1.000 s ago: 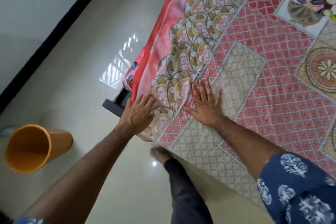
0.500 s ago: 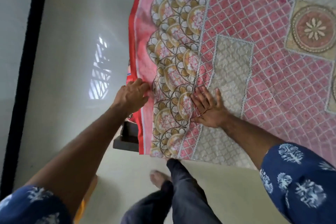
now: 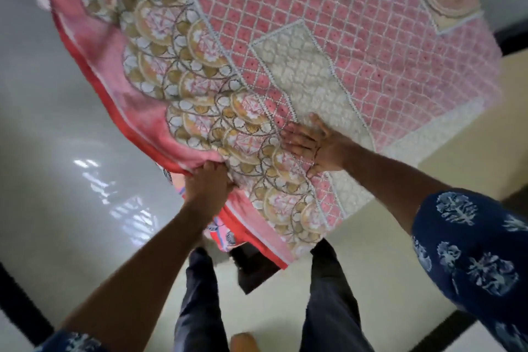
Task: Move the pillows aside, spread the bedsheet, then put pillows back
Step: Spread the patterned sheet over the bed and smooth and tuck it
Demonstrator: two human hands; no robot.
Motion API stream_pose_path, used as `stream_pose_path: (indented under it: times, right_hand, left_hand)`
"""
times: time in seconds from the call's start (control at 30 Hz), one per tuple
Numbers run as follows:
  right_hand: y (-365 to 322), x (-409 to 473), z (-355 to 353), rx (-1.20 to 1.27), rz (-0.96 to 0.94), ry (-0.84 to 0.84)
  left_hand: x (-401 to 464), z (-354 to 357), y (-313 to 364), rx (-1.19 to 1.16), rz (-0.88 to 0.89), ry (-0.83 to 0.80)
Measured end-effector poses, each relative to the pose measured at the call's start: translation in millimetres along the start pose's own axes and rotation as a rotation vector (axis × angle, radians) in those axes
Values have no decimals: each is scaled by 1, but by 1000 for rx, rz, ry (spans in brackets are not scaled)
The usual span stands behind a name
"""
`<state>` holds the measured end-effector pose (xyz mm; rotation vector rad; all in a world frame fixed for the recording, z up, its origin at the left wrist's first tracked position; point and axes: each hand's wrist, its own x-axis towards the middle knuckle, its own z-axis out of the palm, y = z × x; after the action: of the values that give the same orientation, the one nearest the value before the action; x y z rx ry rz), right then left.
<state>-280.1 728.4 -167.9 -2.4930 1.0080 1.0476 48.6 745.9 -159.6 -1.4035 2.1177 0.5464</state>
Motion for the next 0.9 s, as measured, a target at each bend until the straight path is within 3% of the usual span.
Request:
stream_pose_path:
  times: [0.13,0.27,0.33,0.43,0.6,0.73,0.9]
  right_hand:
    - [-33,-13,-11,93,183,161]
    - [-103,-11,-34,498,536,338]
    - [-152,-6,-45,683,707,483]
    - [-238,8,-59,792,818,711]
    - [-325,47,-68,869,901,597]
    - [-328,55,-75,873,997,546]
    - [-331,59,-77,841,1076,524]
  left_hand:
    - [-18,4,-14,82,211,146]
    - [-33,1,-45,237,581,433]
    - [-29,6,-61,249,771,473]
    - [-10,1,-85,289,931,372]
    - [-4,-9,-93,562,1020,305]
    - [-8,-12,-72,803,1049,326]
    - [-8,-6,-60,890,1080,345]
